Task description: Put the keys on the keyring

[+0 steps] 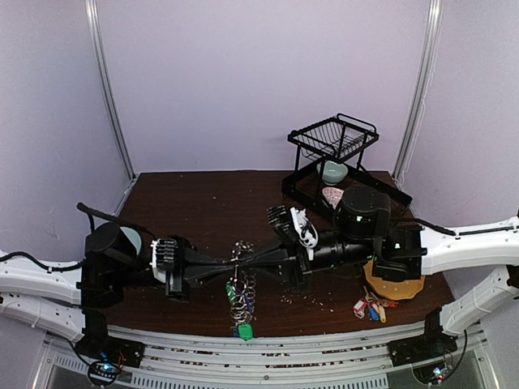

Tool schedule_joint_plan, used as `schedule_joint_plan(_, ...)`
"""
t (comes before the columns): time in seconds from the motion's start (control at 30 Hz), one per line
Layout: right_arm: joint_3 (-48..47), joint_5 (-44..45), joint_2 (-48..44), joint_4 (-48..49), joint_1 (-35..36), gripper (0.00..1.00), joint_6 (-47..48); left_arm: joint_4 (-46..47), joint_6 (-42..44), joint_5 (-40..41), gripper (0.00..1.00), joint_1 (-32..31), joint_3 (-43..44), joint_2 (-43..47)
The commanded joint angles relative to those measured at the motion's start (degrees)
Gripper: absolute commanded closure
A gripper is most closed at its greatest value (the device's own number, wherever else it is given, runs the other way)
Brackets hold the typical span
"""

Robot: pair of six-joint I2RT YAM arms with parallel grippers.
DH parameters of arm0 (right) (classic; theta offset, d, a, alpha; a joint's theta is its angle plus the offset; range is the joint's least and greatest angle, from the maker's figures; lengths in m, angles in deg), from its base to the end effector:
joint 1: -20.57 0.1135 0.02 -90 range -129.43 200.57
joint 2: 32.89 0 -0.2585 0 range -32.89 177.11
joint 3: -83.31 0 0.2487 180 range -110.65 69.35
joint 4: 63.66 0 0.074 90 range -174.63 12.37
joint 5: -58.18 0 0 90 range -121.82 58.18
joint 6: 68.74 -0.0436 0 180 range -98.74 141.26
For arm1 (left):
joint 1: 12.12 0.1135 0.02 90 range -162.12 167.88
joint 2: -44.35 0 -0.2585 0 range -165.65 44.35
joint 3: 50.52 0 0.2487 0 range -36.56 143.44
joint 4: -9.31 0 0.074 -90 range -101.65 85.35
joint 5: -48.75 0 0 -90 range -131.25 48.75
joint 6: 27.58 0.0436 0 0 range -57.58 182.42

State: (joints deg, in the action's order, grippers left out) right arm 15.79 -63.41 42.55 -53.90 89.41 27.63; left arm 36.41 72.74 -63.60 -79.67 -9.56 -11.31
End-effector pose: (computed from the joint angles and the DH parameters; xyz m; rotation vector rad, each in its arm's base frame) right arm 0.0915 0.2996 0.3330 -1.3668 0.9971 1.2624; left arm 0.0711 -0.2156 0.2884 1.1617 0.8837 -1.0902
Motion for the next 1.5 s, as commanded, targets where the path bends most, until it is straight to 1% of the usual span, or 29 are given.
schedule_joint_plan(0.0,-6.5,10.9,-5.0,-20.6,0.1,1.0,9.1,-3.9,4.0,3.9,0.73,0.3,4.0,-0.7)
schedule_joint_plan(0.1,-13.1,18.3,-4.5,-34.0,0.8,1.0,13.5,-9.6,8.1,6.0,0.69,0.3,6.4,-1.5)
schedule_joint_plan(0.2,-19.2,25.7,-1.8,-44.7,2.4,1.0,17.6,-12.6,10.8,8.1,0.69,0.3,7.3,-2.1)
schedule_joint_plan(0.3,-25.1,31.5,2.0,-51.9,4.4,1.0,20.0,-13.8,11.2,9.6,0.69,0.3,8.2,-3.2)
schedule_joint_plan(0.37,-27.7,32.9,4.0,-54.3,5.4,1.0,21.0,-14.7,11.2,9.6,0.71,0.3,9.0,-4.1)
schedule_joint_plan(0.47,-29.4,33.0,5.2,-54.7,6.8,1.0,22.8,-14.8,10.4,9.8,0.73,0.3,9.3,-4.6)
schedule_joint_plan(0.57,-30.0,33.4,5.6,-54.3,7.5,1.0,23.8,-14.1,9.9,10.1,0.78,0.3,9.0,-4.4)
schedule_joint_plan(0.63,-30.1,33.5,5.6,-54.0,7.7,1.0,24.2,-14.3,10.0,11.0,0.84,0.3,8.9,-4.2)
schedule_joint_plan(0.67,-30.1,33.9,5.6,-54.1,7.7,1.0,24.2,-14.4,10.1,11.2,0.85,0.3,8.9,-3.9)
schedule_joint_plan(0.77,-29.9,35.3,5.3,-54.5,7.8,1.0,24.2,-14.3,11.1,10.5,0.83,0.3,8.1,-1.5)
schedule_joint_plan(0.87,-29.1,35.5,4.4,-54.1,7.8,1.0,24.3,-12.4,12.3,11.3,0.76,0.4,6.0,1.0)
schedule_joint_plan(0.93,-28.4,35.1,3.9,-53.4,7.7,1.0,24.2,-13.2,12.3,13.3,0.75,0.4,6.6,0.5)
schedule_joint_plan(1.0,-28.3,34.6,3.8,-52.8,7.8,1.0,24.1,-16.4,12.0,13.1,0.72,0.4,8.8,-1.3)
schedule_joint_plan(1.1,-28.5,34.5,3.8,-52.5,7.8,1.0,23.9,-19.4,11.7,9.1,0.73,0.4,10.9,-3.9)
schedule_joint_plan(1.17,-28.4,34.3,3.7,-52.3,7.8,1.0,23.8,-19.7,11.6,8.4,0.74,0.3,10.9,-4.1)
schedule_joint_plan(1.3,-28.2,33.8,3.3,-52.0,7.9,1.0,23.6,-17.9,11.7,9.6,0.75,0.4,9.4,-2.7)
schedule_joint_plan(1.47,-28.4,32.8,3.5,-51.8,7.9,1.0,23.9,-20.0,11.9,10.7,0.8,0.4,11.2,-4.4)
